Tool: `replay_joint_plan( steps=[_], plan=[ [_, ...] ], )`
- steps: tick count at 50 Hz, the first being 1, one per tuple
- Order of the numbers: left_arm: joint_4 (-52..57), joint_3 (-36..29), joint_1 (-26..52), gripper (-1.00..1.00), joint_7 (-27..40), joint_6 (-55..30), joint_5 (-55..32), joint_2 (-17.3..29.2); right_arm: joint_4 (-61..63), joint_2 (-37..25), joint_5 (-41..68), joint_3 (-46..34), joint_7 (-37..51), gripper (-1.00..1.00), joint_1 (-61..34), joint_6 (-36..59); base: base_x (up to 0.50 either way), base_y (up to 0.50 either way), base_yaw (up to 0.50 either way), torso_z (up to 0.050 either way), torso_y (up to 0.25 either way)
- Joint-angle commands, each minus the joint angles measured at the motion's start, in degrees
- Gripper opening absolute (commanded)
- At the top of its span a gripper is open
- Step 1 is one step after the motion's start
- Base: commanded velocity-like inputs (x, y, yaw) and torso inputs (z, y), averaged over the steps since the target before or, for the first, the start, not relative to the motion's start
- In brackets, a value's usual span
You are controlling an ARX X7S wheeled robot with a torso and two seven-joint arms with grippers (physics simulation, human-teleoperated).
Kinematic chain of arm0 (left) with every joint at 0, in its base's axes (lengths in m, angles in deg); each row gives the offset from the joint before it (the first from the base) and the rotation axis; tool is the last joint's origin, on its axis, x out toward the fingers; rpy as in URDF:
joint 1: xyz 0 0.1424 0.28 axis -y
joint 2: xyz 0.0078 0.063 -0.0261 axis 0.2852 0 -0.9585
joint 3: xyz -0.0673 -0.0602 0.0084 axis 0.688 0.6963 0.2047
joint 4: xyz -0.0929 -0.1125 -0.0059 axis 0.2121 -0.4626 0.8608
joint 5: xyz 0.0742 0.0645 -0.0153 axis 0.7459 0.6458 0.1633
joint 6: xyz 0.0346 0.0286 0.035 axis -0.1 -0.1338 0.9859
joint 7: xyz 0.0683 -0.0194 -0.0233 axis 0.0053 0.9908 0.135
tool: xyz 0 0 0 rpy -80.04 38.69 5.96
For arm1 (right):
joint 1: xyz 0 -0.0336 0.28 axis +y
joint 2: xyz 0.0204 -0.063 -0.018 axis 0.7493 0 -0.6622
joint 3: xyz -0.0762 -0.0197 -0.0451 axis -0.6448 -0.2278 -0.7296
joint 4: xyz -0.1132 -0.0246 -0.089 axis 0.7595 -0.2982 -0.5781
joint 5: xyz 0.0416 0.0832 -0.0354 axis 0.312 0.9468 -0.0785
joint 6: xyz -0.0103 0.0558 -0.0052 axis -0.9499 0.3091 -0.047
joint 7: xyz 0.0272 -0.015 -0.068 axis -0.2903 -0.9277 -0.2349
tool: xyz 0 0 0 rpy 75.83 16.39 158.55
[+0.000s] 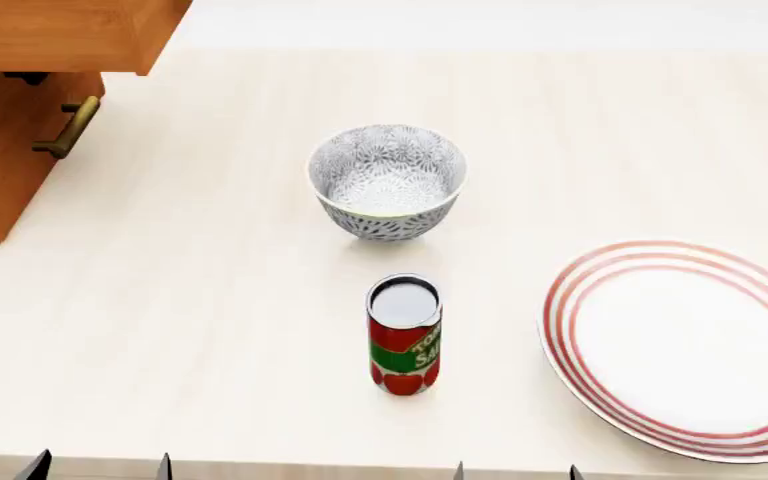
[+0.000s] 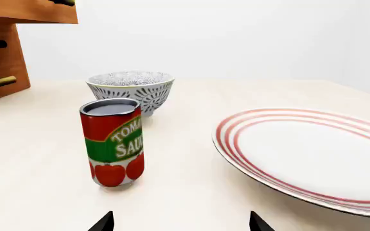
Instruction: Put the bowl on top of the cabinet.
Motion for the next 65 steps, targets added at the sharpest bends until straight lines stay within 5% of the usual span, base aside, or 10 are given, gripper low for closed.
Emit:
replay_joint_plan(
  steps=[1, 17, 65],
  plan=[
    [-0.1, -1.0, 0.1, 1.0, 1.2, -0.1, -0.9, 0.9, -0.6, -0.9, 0.0, -1.4, 1.7, 1.0, -0.5, 0.8, 0.0, 0.0, 0.0, 0.0, 0.0],
    [-0.2, -3.9, 0.4, 1.0, 4.3, -1.3, -2.4, 3.2, -0.2, -3.7, -0.9, -5.4, 5.2, 1.0, -0.9, 2.7, 0.0, 0.0, 0.0, 0.0, 0.0],
    [-0.1, -8.2, 0.7, 1.0, 7.1, -1.4, -5.1, 6.6, -0.4, -6.7, 1.4, -9.3, 8.5, 1.0, -1.1, 2.1, 0.0, 0.5, 0.0, 0.0, 0.0]
  ],
)
